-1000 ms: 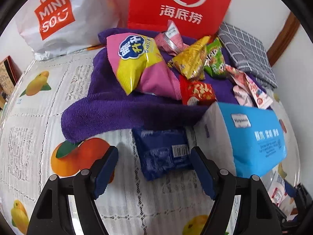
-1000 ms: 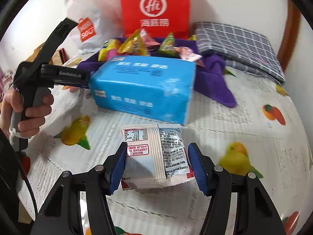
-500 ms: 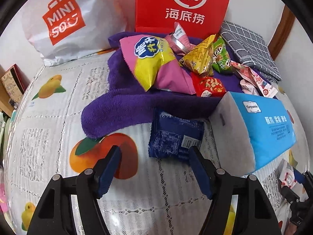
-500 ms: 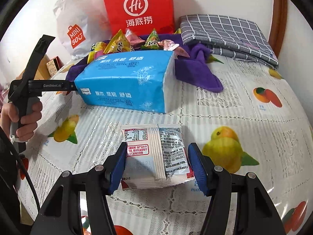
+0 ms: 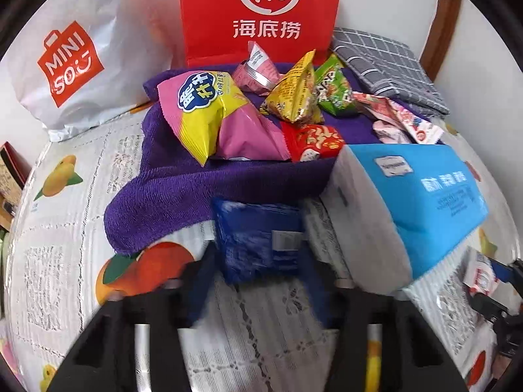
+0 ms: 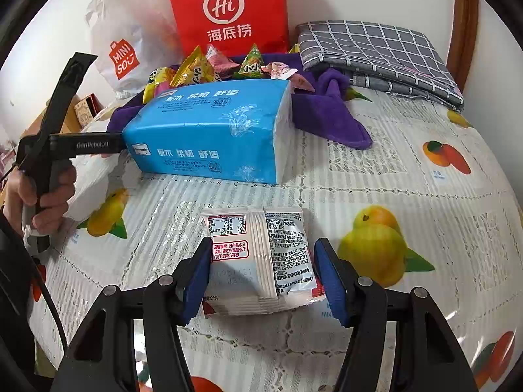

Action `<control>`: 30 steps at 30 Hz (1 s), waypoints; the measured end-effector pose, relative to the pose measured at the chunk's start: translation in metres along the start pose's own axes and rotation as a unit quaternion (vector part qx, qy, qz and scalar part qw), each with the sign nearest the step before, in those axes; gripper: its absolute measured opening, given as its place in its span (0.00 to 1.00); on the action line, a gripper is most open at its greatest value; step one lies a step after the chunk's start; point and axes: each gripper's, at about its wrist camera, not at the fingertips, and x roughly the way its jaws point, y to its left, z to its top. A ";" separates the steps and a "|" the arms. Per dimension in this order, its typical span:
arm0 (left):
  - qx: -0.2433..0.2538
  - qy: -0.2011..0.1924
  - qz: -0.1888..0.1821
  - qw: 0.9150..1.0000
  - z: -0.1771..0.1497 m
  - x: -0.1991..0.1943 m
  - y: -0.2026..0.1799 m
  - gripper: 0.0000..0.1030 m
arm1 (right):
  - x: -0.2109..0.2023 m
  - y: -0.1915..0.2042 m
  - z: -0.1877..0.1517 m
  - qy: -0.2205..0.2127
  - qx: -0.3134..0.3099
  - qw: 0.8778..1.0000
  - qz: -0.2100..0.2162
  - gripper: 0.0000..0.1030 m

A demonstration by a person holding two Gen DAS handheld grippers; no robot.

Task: Organize snacks
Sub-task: 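Grasp the dark blue packet with the left tool while the right tool lifts its sachet, then carry both held packets over the purple towel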

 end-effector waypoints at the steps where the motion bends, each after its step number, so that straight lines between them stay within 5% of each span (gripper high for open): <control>1: -0.003 0.000 -0.004 1.000 -0.001 -0.002 0.001 0.34 | 0.000 0.000 0.001 0.000 0.001 1.000 0.000 0.60; 8: -0.038 -0.001 -0.026 0.999 -0.014 -0.019 0.017 0.13 | -0.005 0.004 0.006 -0.012 0.001 1.000 -0.001 0.60; 22: -0.038 -0.020 -0.024 0.999 -0.019 -0.036 0.017 0.13 | -0.011 -0.052 0.051 -0.059 0.070 0.992 -0.086 0.59; 30: -0.043 -0.016 -0.033 0.998 -0.017 -0.034 0.022 0.13 | 0.029 -0.044 0.077 -0.043 0.074 0.995 -0.059 0.54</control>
